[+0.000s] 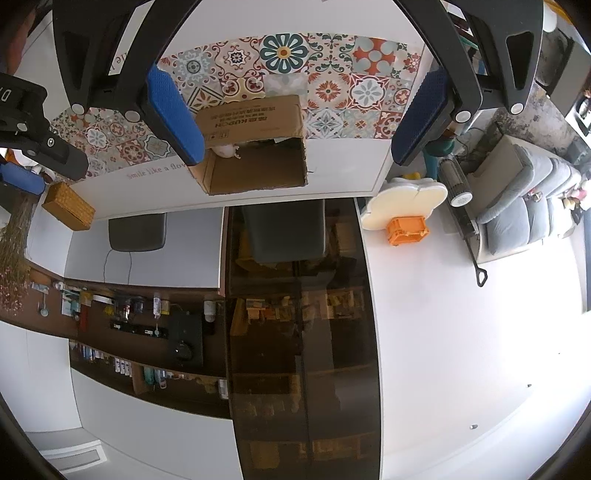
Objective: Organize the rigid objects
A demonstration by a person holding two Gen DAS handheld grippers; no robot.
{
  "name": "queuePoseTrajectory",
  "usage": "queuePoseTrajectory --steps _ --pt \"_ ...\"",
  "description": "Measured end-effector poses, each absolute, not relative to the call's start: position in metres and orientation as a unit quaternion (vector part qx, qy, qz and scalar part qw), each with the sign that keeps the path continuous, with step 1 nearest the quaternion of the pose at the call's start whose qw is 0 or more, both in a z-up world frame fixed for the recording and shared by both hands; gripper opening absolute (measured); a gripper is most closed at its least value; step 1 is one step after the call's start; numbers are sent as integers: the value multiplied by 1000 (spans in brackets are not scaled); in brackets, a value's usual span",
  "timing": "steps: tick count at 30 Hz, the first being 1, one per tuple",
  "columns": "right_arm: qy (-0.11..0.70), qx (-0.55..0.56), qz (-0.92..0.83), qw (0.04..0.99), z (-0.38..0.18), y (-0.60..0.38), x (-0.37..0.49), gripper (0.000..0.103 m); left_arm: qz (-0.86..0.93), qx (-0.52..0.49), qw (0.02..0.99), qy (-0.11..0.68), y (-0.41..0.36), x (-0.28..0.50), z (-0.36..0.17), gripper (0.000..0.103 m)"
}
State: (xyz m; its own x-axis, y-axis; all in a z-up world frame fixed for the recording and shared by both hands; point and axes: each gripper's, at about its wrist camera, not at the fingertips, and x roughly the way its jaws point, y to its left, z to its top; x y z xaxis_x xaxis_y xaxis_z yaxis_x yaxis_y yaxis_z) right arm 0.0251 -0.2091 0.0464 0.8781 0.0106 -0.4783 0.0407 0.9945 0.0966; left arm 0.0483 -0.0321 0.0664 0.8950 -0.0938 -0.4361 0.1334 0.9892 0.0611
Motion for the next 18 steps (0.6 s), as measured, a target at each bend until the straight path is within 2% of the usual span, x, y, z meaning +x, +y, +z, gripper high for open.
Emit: queuePoseTrajectory --steps 18 --pt "249 52 -5 967 48 -207 23 93 -63 43 972 220 -30 45 73 103"
